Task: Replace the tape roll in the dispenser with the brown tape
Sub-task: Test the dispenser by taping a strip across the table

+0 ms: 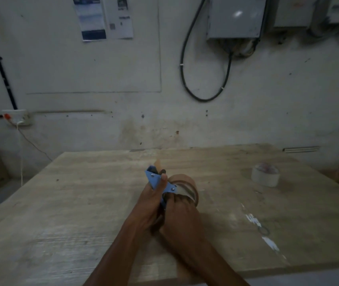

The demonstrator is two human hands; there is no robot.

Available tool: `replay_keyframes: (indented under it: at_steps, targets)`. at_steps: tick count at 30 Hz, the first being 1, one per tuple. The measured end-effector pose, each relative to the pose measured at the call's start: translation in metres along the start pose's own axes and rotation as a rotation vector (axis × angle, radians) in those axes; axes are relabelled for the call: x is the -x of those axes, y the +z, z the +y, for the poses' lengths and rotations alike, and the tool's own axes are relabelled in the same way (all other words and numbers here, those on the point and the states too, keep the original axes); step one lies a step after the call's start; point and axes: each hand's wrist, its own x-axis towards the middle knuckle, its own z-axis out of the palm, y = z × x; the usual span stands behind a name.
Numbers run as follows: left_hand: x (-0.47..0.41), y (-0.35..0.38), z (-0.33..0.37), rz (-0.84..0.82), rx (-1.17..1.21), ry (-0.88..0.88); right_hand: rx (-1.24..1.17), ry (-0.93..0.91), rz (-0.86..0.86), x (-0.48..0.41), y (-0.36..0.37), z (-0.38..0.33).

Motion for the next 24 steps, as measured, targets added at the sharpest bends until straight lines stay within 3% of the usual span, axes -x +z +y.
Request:
replay_keyframes:
  at_steps: [4,7,13,19,24]
  targets:
    - [0.0,0.001,0.002,0.0,0.055,-0.026,-0.006,0.001,-0.023,-0.008,-0.004,0.005]
    - [0.001,-0.002,0.006,0.038,0.104,-0.107,-0.098,0.11,0.01,-0.012,-0.012,0.014]
    - [-0.004,-0.005,0.042,0.08,-0.209,-0.014,-0.577,0.233,0.061,-0.006,-0.015,0.035]
    - [-0.017,0.001,0.085,-0.108,-0.522,0.065,-0.955,0.292,0.002,-0.004,-0.019,0.041]
    - [-0.023,0.01,0.109,-0.285,-0.654,0.03,-1.078,0.282,0.02,-0.004,-0.012,0.048]
